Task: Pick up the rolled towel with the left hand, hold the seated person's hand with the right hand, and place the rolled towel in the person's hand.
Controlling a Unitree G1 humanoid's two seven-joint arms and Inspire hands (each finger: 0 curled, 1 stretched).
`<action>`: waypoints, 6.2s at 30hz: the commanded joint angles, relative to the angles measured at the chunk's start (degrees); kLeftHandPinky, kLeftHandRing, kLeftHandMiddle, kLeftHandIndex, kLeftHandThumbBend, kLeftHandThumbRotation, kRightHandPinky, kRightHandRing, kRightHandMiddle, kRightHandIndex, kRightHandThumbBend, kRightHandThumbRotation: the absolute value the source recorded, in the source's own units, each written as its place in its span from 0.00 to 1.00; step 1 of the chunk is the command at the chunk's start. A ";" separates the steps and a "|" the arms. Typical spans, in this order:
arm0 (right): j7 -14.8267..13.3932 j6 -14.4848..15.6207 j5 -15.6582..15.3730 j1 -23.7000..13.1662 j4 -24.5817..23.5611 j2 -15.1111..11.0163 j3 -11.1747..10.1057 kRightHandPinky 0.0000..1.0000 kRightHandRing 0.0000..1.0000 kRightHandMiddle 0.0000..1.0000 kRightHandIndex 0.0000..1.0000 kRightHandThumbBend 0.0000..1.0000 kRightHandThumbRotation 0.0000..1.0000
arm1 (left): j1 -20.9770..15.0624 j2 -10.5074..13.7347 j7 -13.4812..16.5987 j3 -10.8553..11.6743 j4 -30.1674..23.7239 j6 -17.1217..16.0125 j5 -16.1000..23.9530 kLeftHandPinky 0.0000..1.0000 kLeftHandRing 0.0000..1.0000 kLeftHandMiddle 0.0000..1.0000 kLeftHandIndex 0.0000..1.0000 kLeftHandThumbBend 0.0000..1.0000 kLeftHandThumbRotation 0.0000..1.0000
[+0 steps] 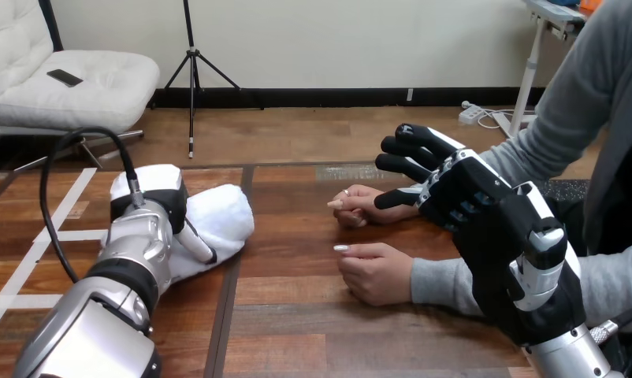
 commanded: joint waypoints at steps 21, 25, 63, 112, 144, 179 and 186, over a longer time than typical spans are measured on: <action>-0.30 -0.99 0.83 -2.58 -2.66 -0.32 -1.09 0.67 0.84 0.85 0.84 1.00 1.00 | -2.16 -0.72 -3.69 -3.27 0.22 2.61 2.37 1.00 0.97 0.96 0.93 0.90 0.60; -0.31 -0.74 0.95 -2.57 -2.78 -0.36 -1.12 0.66 0.84 0.85 0.84 1.00 1.00 | -2.28 -0.85 -4.04 -3.09 0.24 3.14 2.31 1.00 0.99 0.98 0.97 0.92 0.61; -0.66 -0.43 0.34 -2.68 -3.06 -0.44 -1.26 0.66 0.84 0.86 0.84 1.00 1.00 | -2.21 -1.00 -1.43 0.26 -0.41 2.42 -0.72 0.53 0.70 0.74 0.70 0.89 0.29; -1.18 -0.66 -0.47 -2.36 -2.45 -0.02 -1.22 0.67 0.86 0.87 0.85 1.00 1.00 | -1.89 -1.16 3.85 0.76 -0.66 -0.12 -1.98 0.17 0.25 0.34 0.61 0.69 0.00; -2.23 -1.04 -1.88 -1.72 -1.95 0.45 -0.92 0.69 0.85 0.86 0.85 1.00 1.00 | -0.30 -0.62 9.87 11.58 -3.44 -13.40 -13.23 0.31 0.39 0.46 0.45 0.71 0.00; -0.60 -0.79 -3.76 -4.22 5.10 -1.03 -0.91 0.84 0.90 0.89 0.88 0.97 1.00 | 22.32 1.10 6.83 27.61 -44.13 -30.97 -30.20 0.33 0.38 0.42 0.43 0.66 0.00; -0.56 -1.15 -5.16 -5.75 7.61 -1.46 -1.17 0.85 0.90 0.90 0.89 0.96 1.00 | 29.49 0.77 6.63 29.55 -55.55 -31.70 -32.02 0.32 0.37 0.40 0.41 0.65 0.00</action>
